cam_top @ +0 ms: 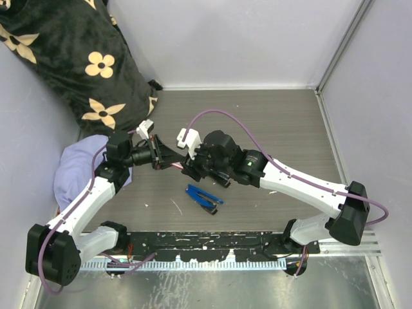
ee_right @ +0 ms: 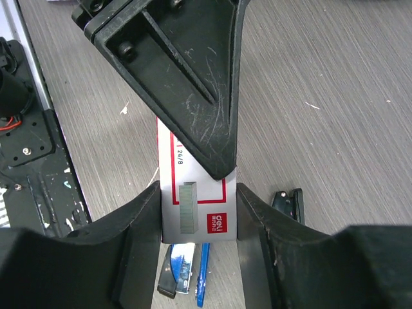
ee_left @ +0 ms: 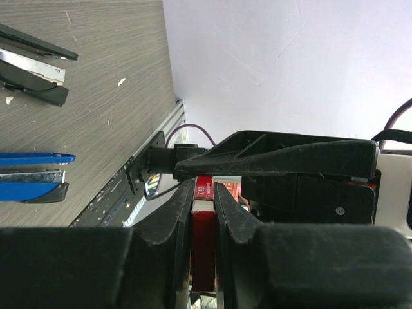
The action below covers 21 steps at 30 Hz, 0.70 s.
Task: Load the staples into the stapler
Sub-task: Open the staple box.
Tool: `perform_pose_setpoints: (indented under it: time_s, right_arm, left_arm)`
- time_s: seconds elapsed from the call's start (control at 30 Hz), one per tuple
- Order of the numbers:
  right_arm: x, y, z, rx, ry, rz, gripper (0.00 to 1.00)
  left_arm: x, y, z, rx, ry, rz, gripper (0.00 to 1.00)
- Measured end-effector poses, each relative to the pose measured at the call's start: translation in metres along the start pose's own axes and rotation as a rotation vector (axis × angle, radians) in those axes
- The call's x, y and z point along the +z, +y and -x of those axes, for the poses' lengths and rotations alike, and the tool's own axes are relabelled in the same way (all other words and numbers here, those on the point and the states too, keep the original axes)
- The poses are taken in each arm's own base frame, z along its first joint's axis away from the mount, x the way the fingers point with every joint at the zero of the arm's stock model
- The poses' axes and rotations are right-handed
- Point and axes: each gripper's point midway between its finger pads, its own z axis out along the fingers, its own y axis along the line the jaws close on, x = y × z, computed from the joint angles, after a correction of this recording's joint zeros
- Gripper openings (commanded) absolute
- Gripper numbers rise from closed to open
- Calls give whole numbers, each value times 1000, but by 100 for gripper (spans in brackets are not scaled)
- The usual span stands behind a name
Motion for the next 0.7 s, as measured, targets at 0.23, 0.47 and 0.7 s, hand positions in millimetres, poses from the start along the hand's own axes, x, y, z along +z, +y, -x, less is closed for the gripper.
perform_pose_setpoints:
  time_s: [0.23,0.47,0.7]
  right_arm:
    - [1,0,-1,-2,3,1,32]
    - [0,-1,-1,-4,2,-5,32]
    - [-2,-4,-1,-4,3,-23,31]
  left_arm:
    - [0,1,0,-4,2,4,26]
    - [0,2,-1,1,7,2,81]
    - [1,2,1,12,8,6,94]
